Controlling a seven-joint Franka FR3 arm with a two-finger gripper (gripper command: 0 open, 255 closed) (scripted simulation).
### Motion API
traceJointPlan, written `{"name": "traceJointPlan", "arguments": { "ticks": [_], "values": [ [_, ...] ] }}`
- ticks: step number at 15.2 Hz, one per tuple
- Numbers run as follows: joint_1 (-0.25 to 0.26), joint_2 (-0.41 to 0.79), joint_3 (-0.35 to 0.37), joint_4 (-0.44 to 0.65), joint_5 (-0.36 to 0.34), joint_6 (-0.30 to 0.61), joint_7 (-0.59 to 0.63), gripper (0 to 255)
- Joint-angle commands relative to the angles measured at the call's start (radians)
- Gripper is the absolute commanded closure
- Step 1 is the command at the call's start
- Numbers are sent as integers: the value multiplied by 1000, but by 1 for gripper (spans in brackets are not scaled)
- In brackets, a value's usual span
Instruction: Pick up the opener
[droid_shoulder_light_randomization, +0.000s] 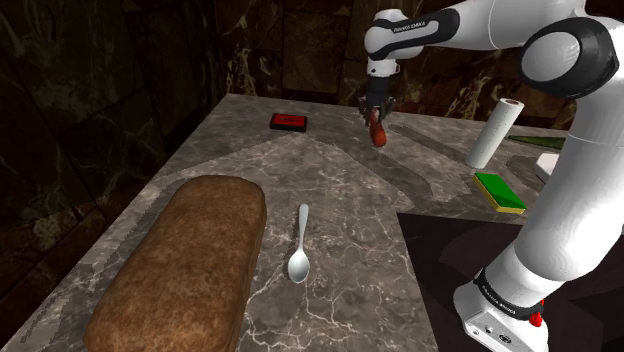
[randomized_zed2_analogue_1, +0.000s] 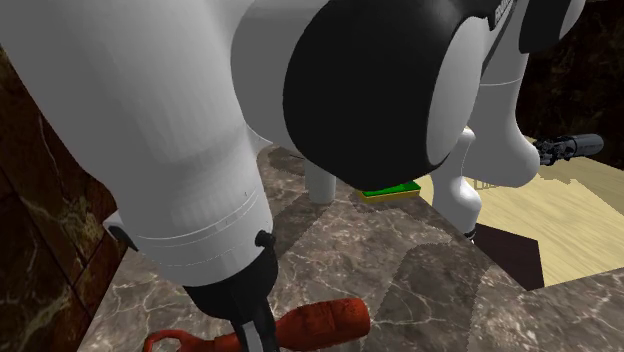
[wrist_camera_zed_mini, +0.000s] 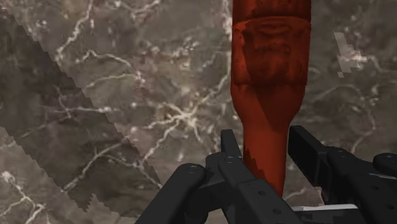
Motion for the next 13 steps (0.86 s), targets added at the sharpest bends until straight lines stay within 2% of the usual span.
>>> {"name": "traceJointPlan", "arguments": {
  "ticks": [1, 11, 13],
  "values": [
    [0, -3, 0, 20, 0, -23, 0, 255],
    [-1, -10, -1, 144, -1, -155, 0, 255],
    [-1, -10, -1, 146, -1, -157, 0, 255]
  ]
}}
